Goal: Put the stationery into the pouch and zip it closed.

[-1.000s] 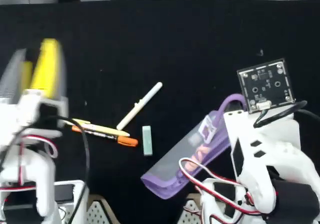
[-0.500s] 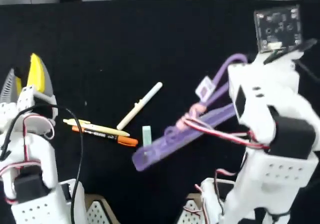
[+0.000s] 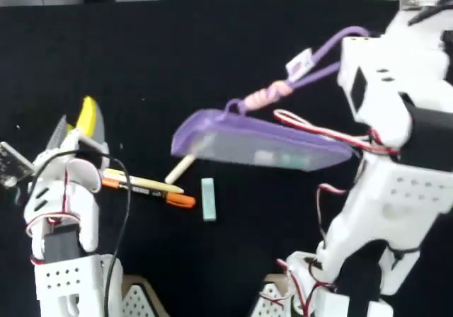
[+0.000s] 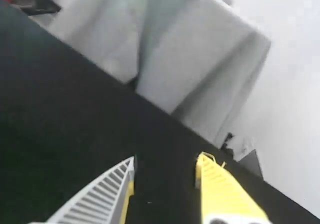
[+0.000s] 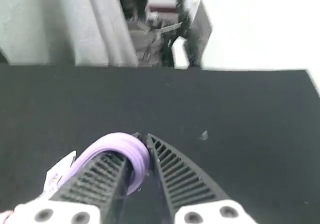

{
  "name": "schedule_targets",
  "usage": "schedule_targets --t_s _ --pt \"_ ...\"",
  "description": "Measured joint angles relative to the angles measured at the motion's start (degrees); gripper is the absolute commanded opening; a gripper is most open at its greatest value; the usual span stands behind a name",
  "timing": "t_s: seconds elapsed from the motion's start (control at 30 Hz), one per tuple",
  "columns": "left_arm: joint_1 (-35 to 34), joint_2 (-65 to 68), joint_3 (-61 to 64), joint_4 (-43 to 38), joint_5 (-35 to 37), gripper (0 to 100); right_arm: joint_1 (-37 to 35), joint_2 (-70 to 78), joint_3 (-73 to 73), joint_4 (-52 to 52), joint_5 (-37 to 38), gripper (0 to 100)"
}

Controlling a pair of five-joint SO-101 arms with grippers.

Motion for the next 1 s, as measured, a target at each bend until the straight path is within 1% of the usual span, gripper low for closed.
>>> schedule_targets --t_s 0.1,0.2,0.27,0.37,0.5,0.63,0.77,0.9,1.0 --pt "1.9 0.2 0.1 0.7 -0.1 20 3.8 0.4 -3.3 0.2 0.0 1.1" --pt "5.5 2.5 -0.1 4.2 -1.2 20 7.5 0.5 -4.1 0.4 0.0 1.1" --pt "9.1 4.7 -1.6 6.2 -4.7 20 9.6 0.5 -4.1 0.8 0.0 1.1" --pt "13.4 11.2 -6.0 8.5 -11.8 20 12.1 0.5 -4.1 1.8 0.0 1.1" --pt "16.2 23.2 -14.2 12.9 -20.2 20 14.5 0.5 -4.1 1.8 0.0 1.1" --pt "19.3 38.8 -23.6 17.0 -27.9 20 16.3 0.5 -4.1 1.8 0.0 1.1" --pt "23.5 56.0 -32.7 18.3 -34.5 20 17.9 0.5 -4.1 1.8 0.0 1.1" --pt "26.6 70.7 -39.8 18.3 -38.9 20 19.7 0.5 -4.1 1.6 -1.0 1.2" --pt "26.9 77.6 -44.0 18.3 -39.7 20 21.5 0.5 -4.1 0.0 -2.6 1.2"
